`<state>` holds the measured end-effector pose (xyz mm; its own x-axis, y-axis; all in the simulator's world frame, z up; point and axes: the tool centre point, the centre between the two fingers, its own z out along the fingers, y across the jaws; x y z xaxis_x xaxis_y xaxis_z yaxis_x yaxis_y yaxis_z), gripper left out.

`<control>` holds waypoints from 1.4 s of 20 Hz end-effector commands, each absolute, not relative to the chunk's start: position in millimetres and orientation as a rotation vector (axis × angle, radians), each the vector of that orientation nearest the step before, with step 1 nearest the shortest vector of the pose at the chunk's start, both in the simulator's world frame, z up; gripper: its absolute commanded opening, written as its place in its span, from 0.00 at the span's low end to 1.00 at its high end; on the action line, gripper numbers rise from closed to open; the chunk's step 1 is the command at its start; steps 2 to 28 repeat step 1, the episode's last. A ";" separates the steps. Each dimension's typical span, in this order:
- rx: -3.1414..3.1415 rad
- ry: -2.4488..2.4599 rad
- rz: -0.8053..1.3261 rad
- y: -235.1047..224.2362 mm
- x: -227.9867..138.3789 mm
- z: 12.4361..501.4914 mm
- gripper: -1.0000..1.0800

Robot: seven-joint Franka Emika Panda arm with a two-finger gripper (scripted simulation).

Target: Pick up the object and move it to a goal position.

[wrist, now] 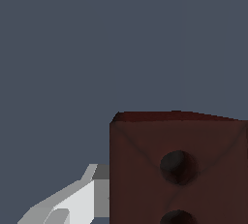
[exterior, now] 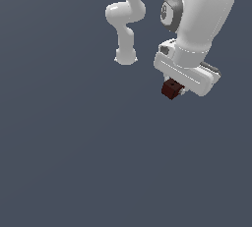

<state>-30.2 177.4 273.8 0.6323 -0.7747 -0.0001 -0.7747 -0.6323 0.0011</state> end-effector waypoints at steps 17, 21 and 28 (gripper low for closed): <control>2.837 -1.348 0.000 178.3 -29.3 275.8 0.00; 2.837 -1.348 0.000 178.3 -29.3 275.8 0.00; 2.837 -1.348 0.000 178.3 -29.3 275.8 0.00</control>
